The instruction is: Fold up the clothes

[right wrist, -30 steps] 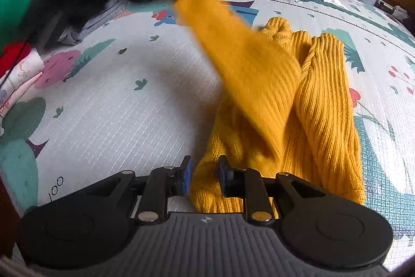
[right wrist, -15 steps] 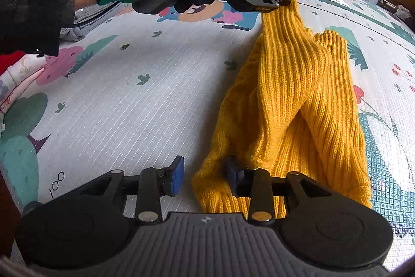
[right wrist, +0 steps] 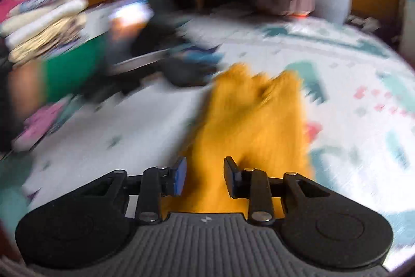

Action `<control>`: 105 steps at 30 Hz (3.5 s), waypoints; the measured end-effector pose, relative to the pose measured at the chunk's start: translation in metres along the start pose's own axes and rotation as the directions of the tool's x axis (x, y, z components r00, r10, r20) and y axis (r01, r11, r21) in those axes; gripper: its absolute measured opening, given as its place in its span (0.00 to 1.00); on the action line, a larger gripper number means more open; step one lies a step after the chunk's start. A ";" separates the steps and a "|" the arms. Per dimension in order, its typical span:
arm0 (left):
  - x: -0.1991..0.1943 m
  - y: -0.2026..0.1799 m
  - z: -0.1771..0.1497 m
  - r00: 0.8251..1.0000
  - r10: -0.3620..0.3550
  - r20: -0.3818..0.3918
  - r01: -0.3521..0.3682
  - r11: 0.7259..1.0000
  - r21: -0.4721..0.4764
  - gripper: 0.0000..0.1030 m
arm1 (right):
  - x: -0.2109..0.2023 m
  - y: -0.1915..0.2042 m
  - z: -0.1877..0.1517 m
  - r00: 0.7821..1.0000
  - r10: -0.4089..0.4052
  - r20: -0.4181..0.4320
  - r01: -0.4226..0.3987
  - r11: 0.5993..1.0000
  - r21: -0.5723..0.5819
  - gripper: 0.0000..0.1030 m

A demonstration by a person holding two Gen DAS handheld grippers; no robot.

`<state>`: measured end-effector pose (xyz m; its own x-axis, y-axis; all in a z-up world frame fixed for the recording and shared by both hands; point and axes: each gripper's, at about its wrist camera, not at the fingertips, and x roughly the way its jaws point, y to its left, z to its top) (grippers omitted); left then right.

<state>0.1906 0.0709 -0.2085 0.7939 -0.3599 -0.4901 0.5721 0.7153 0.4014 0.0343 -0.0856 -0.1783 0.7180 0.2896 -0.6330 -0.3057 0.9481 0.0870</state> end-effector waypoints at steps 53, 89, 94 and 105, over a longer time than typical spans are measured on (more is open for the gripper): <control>0.029 -0.022 -0.023 0.928 -0.372 0.023 0.351 0.853 -0.386 0.35 | 0.078 -0.051 0.024 0.989 0.068 -0.135 -0.105 0.951 -0.291 0.21; -0.115 -0.140 -0.048 0.733 -0.652 -0.194 0.612 0.507 0.607 0.74 | -0.027 -0.052 -0.058 0.904 0.251 -0.345 -0.426 0.493 -0.758 0.17; -0.123 -0.148 -0.054 0.751 -0.637 -0.174 0.568 0.490 0.661 0.74 | -0.031 -0.066 -0.036 0.889 0.317 -0.329 -0.457 0.631 -0.627 0.16; -0.131 -0.148 -0.061 0.800 -0.573 -0.177 0.395 0.282 0.874 0.74 | -0.020 -0.090 -0.010 0.849 0.417 -0.325 -0.525 0.739 -0.422 0.16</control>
<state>-0.0104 0.0486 -0.2512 0.2710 -0.5917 -0.7593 0.6550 -0.4647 0.5959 0.0413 -0.1780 -0.1817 0.2785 0.5986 -0.7511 -0.8665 0.4938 0.0722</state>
